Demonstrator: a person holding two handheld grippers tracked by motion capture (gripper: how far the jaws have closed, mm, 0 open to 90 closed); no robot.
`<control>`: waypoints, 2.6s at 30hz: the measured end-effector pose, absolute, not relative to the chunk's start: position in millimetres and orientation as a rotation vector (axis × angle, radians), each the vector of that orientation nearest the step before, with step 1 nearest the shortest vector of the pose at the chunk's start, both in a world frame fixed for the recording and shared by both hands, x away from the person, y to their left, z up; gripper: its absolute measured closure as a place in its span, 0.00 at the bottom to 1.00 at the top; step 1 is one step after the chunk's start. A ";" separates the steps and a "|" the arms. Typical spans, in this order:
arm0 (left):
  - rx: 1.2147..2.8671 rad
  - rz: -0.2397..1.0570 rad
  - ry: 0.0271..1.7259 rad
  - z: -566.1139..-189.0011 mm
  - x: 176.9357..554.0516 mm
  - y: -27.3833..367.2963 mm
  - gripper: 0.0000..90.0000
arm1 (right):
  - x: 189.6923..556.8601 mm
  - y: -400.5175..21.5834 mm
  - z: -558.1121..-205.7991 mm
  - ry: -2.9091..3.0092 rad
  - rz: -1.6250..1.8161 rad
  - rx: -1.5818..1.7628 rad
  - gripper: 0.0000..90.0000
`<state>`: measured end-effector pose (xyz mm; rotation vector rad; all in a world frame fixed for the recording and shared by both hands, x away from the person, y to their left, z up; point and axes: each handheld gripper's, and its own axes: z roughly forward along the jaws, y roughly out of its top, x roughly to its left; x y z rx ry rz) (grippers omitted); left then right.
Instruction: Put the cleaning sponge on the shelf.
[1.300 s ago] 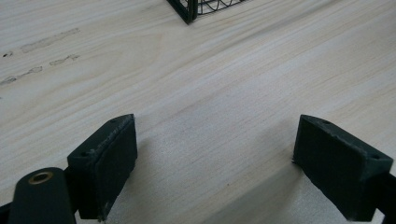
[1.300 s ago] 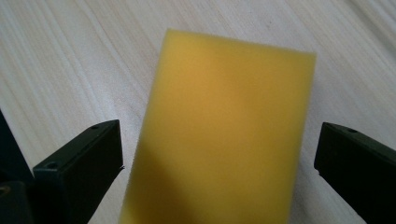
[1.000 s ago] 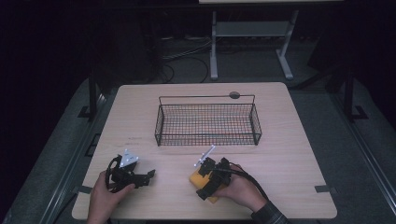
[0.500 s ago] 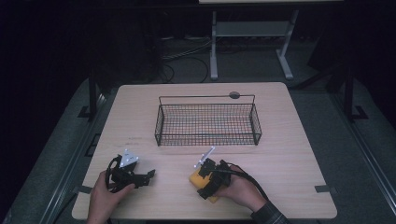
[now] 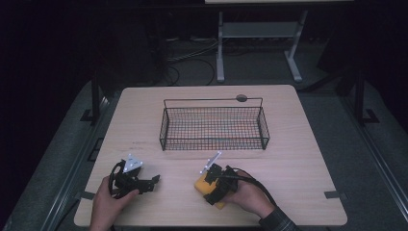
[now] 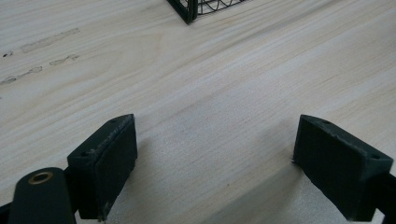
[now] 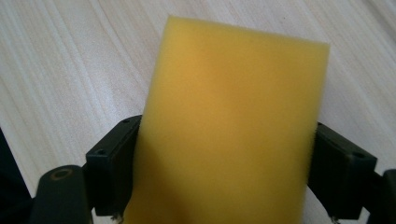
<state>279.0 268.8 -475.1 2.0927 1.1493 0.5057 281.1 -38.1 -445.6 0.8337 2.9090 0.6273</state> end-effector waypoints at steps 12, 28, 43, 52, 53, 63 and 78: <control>2.093 0.507 1.149 -475.0 279.0 268.8 0.14 | 285.0 -46.9 -436.2 2.893 0.652 0.862 0.22; 2.089 0.507 1.152 -475.2 279.0 268.5 0.14 | 293.8 -66.8 -421.7 2.856 0.689 0.919 0.23; 2.089 0.506 1.151 -475.2 279.0 268.6 0.14 | 302.0 -86.2 -406.7 2.821 0.729 0.978 0.23; 2.089 0.507 1.151 -475.2 279.0 268.6 0.14 | 306.9 -97.6 -399.6 2.810 0.744 1.008 0.23; 2.089 0.506 1.151 -475.2 279.0 268.6 0.14 | 307.8 -99.8 -398.5 2.809 0.742 1.011 0.23; 2.091 0.508 1.149 -475.1 279.1 268.7 0.14 | 316.0 -115.4 -385.2 2.774 0.756 1.045 0.23; 2.091 0.508 1.149 -475.1 279.1 268.7 0.14 | 328.4 -129.1 -368.5 2.730 0.765 1.083 0.23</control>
